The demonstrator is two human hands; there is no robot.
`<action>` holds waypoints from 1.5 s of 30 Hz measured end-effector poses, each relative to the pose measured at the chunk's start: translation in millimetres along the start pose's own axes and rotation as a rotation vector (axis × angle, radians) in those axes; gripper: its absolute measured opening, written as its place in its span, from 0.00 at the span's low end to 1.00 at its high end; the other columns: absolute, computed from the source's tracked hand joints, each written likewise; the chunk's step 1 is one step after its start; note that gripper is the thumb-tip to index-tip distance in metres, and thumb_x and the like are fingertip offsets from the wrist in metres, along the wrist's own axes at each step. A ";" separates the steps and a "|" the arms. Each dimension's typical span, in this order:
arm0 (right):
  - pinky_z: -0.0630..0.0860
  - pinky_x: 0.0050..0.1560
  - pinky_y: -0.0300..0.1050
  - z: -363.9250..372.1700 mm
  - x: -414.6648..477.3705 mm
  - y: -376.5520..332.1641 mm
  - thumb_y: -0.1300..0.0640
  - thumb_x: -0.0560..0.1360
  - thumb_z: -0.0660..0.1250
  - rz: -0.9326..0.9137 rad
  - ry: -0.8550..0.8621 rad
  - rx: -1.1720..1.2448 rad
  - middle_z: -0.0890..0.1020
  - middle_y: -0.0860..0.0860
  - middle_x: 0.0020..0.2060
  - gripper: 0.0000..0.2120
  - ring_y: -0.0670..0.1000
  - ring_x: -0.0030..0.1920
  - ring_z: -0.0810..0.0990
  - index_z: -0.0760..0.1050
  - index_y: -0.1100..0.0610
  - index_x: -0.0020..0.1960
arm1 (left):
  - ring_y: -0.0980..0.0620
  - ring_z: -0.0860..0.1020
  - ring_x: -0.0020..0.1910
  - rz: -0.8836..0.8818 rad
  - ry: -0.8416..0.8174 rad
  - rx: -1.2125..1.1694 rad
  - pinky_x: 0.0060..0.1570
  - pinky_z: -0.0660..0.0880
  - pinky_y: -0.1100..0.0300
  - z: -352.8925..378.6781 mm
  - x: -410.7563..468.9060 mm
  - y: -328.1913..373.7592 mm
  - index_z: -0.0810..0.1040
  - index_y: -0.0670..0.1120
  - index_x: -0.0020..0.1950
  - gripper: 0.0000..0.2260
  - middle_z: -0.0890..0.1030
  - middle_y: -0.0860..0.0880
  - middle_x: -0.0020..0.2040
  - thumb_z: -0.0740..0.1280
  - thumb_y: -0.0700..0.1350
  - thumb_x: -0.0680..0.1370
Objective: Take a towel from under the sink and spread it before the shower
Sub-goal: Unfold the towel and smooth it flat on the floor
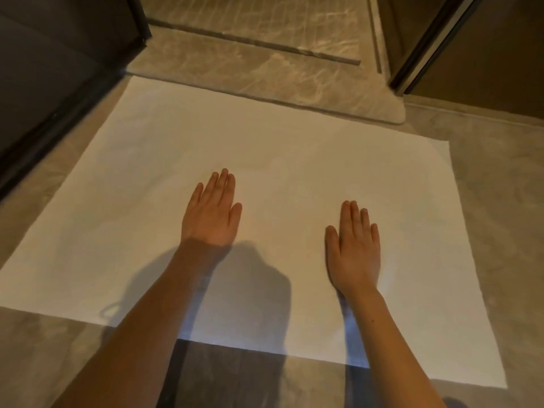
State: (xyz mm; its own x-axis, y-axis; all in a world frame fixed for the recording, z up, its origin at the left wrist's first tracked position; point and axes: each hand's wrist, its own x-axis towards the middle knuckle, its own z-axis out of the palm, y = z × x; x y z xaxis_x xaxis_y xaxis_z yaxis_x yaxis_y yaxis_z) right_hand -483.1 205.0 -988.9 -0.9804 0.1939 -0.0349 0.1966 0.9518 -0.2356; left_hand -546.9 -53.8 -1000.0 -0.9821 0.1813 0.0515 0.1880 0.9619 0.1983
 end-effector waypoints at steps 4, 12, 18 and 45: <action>0.42 0.77 0.51 -2.7 -8.4 5.2 0.46 0.82 0.43 0.104 0.004 -0.015 0.48 0.51 0.79 0.29 0.51 0.79 0.43 0.43 0.55 0.80 | 0.48 0.51 0.79 -0.059 -0.016 0.028 0.76 0.45 0.50 -2.2 0.0 3.9 0.52 0.42 0.79 0.26 0.52 0.45 0.80 0.47 0.50 0.82; 0.42 0.77 0.50 8.7 -38.6 -15.2 0.48 0.82 0.42 0.119 0.035 -0.008 0.50 0.51 0.79 0.28 0.51 0.79 0.46 0.47 0.56 0.80 | 0.47 0.60 0.77 0.474 0.026 -0.142 0.75 0.55 0.47 14.2 -41.2 117.2 0.64 0.41 0.76 0.22 0.65 0.44 0.76 0.55 0.44 0.82; 0.42 0.78 0.49 -5.5 -92.5 59.9 0.44 0.81 0.39 0.362 0.105 -0.003 0.48 0.49 0.79 0.30 0.48 0.78 0.44 0.43 0.54 0.80 | 0.49 0.54 0.78 0.443 -0.036 -0.071 0.76 0.52 0.49 23.8 -39.3 112.3 0.57 0.44 0.79 0.25 0.58 0.47 0.79 0.48 0.49 0.82; 0.40 0.77 0.48 11.7 51.6 -82.5 0.47 0.83 0.44 -0.252 -0.084 0.030 0.47 0.49 0.79 0.28 0.49 0.78 0.41 0.43 0.54 0.80 | 0.49 0.49 0.79 -0.263 -0.023 0.006 0.77 0.47 0.50 -20.1 13.7 -63.7 0.51 0.46 0.80 0.27 0.51 0.47 0.81 0.50 0.55 0.83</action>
State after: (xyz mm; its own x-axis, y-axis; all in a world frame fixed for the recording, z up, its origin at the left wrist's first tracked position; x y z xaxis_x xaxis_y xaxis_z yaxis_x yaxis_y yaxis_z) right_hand -550.0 133.6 -982.6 -0.9962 -0.0702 -0.0512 -0.0534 0.9597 -0.2759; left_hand -572.1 -116.6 -992.2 -0.9972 -0.0708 -0.0235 -0.0741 0.9777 0.1965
